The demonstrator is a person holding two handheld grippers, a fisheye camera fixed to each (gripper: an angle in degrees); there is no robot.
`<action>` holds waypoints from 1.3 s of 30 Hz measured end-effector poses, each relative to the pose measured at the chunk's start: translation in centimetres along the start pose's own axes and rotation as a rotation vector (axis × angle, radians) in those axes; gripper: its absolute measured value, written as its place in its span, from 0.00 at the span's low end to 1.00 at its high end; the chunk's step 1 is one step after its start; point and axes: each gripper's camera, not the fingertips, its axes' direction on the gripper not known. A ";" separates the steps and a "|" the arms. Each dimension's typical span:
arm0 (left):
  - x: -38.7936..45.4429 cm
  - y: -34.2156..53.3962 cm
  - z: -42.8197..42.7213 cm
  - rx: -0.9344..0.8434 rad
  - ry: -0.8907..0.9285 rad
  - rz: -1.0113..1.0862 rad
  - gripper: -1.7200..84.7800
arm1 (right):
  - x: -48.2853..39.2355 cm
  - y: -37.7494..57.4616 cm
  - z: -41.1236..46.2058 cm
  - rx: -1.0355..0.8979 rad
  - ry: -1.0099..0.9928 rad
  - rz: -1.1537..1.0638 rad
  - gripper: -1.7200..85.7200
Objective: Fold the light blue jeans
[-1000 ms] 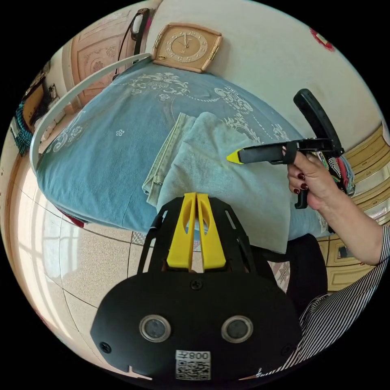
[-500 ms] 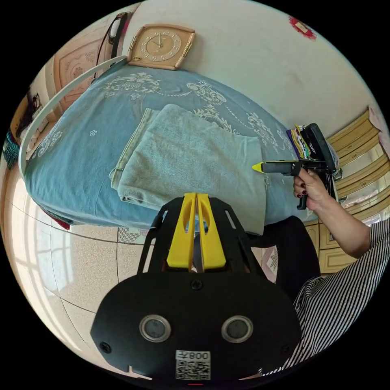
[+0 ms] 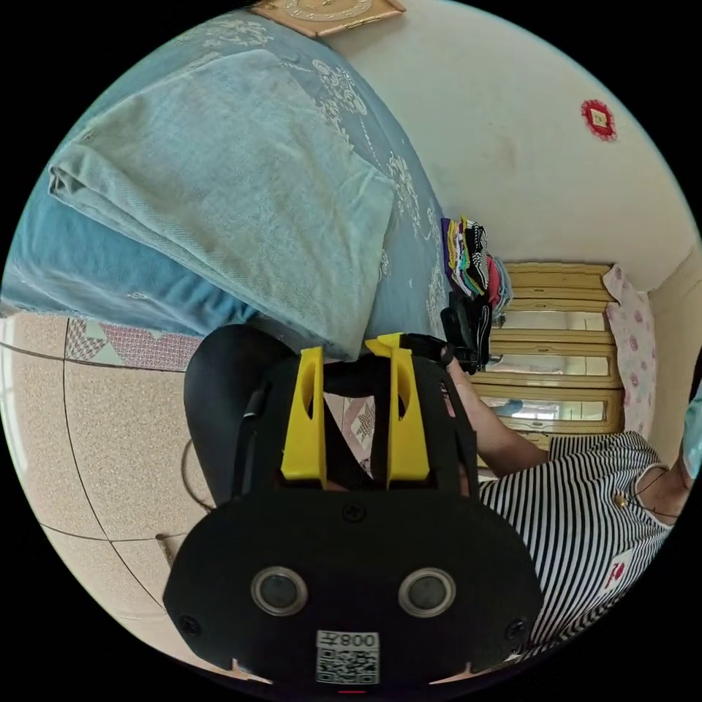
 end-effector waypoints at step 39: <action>-5.0 -9.5 0.4 0.072 0.290 -0.094 0.10 | -0.5 4.3 -13.7 0.076 -0.469 0.137 0.18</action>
